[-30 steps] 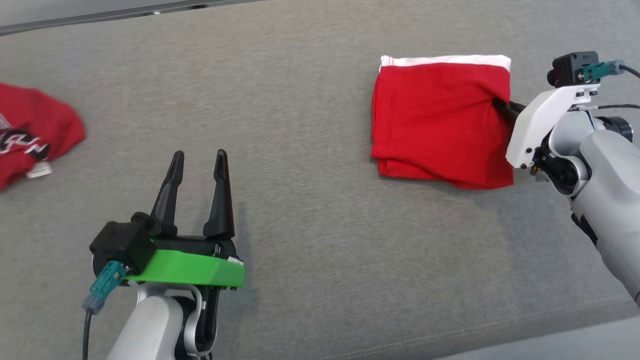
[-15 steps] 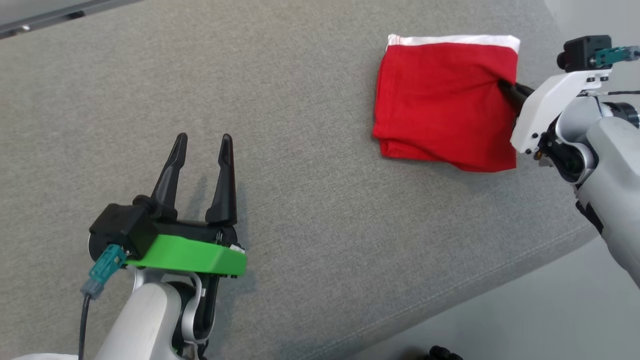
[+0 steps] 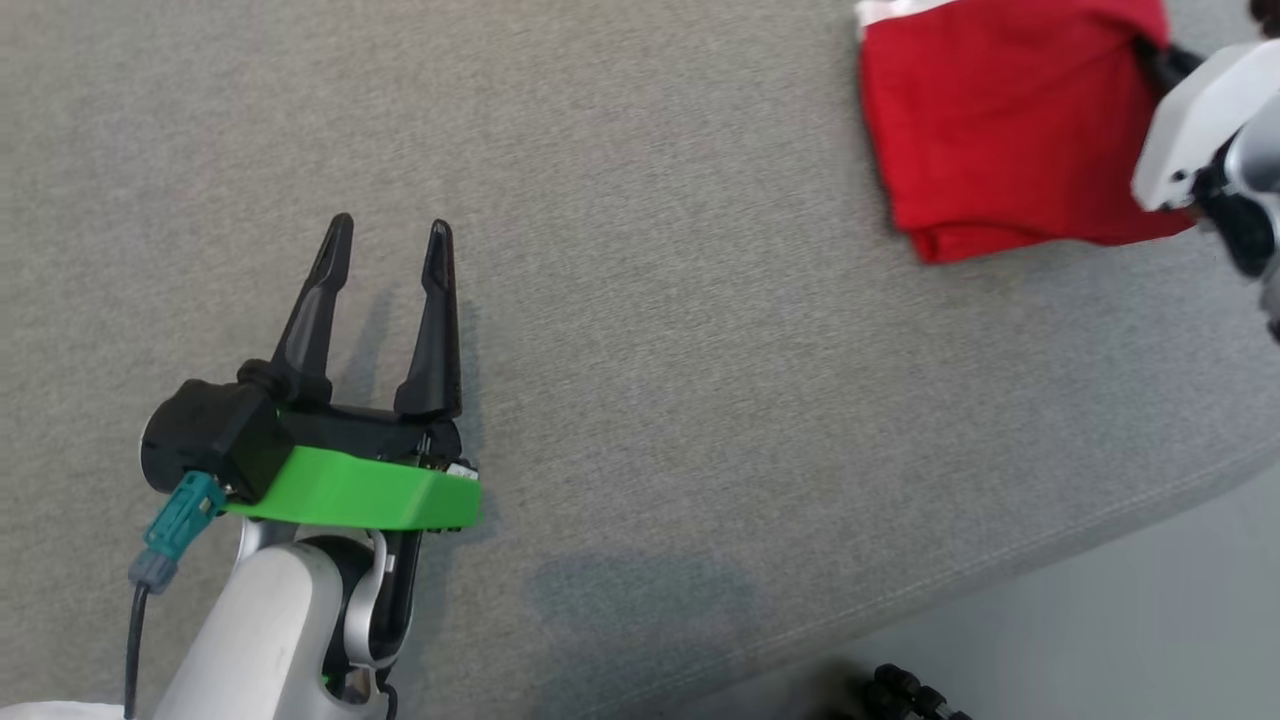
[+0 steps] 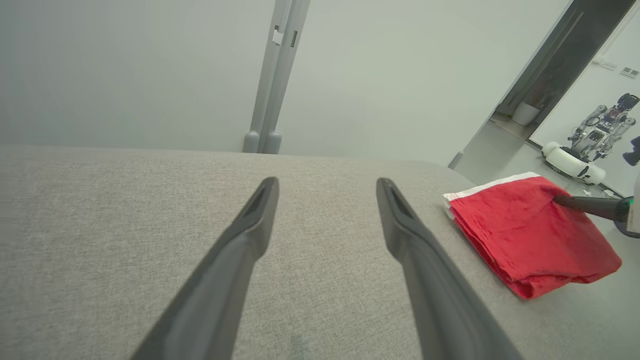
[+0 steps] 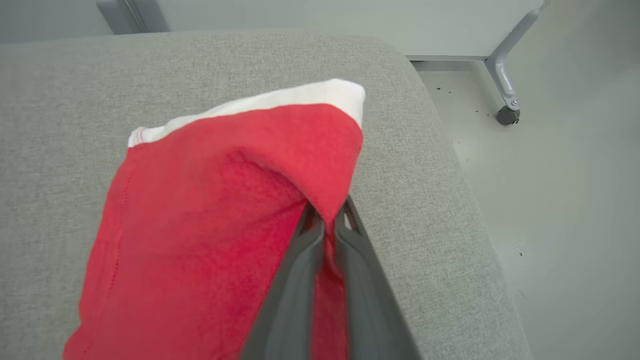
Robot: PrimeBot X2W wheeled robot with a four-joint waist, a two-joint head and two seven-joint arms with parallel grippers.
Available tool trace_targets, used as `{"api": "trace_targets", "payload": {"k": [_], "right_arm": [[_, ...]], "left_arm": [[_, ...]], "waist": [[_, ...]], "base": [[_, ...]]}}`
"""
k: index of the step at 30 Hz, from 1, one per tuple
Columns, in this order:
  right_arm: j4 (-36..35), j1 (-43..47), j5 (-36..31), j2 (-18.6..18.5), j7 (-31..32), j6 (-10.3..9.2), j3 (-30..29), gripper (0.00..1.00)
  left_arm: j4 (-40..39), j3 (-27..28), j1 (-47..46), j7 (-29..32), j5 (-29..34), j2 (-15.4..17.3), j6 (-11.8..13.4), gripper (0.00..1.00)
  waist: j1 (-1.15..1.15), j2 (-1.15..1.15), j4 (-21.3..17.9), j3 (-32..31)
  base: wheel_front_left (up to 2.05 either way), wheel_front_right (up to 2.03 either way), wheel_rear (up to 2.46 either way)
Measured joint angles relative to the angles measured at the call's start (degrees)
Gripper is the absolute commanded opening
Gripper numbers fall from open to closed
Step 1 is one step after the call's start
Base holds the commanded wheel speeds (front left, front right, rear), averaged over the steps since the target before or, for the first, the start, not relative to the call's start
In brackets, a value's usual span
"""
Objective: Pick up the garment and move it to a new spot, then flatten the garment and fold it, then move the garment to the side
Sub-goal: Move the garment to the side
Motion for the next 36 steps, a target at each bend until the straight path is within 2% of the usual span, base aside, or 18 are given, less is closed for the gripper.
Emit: {"api": "trace_targets", "payload": {"k": [9,18,27,28,29,30,36], "right_arm": [[7.61,-5.25,-4.76,-4.19,-2.02,0.01,0.60,0.00],[12.79,-7.86,-7.75,-5.81,-5.50,0.03,-0.32,0.00],[14.21,-9.53,-13.91,-7.56,-9.11,0.03,-1.71,0.00],[14.22,-9.48,-14.55,-7.57,-9.42,0.03,-2.22,0.25],[14.22,-9.35,-15.05,-7.62,-9.53,0.03,-2.89,0.43],[14.23,-9.08,-15.79,-7.80,-9.79,0.03,-3.50,1.00],[14.30,-8.44,-23.56,-9.04,-12.48,0.03,-6.33,1.00]], "left_arm": [[-4.53,-0.75,-0.02,1.34,1.33,1.03,0.85,1.00],[-6.36,-1.26,-0.03,2.26,1.88,1.53,1.31,1.00],[-6.97,-1.70,-0.21,2.87,2.19,2.09,1.76,1.00],[-6.92,-1.69,-0.21,2.87,2.21,2.21,1.82,1.00],[-6.83,-1.67,-0.21,2.87,2.22,2.32,1.85,1.00],[-6.78,-1.70,-0.21,2.86,2.26,2.32,1.92,1.00],[-6.58,-1.53,-0.20,2.85,2.29,2.56,2.02,1.00]], "waist": [[-0.01,0.00,4.78,3.48],[-0.01,0.00,7.13,6.28],[-0.01,0.00,7.88,7.53],[-0.01,0.00,7.86,7.63],[-0.01,0.00,7.83,7.69],[-0.01,0.00,7.81,7.74],[-0.01,0.00,7.62,7.78]], "base": [[0.00,0.00,0.00],[0.00,0.00,0.00],[0.00,0.00,0.00],[0.00,0.00,0.00],[0.00,0.00,0.00],[0.00,0.00,0.00],[0.00,0.00,0.00]]}}
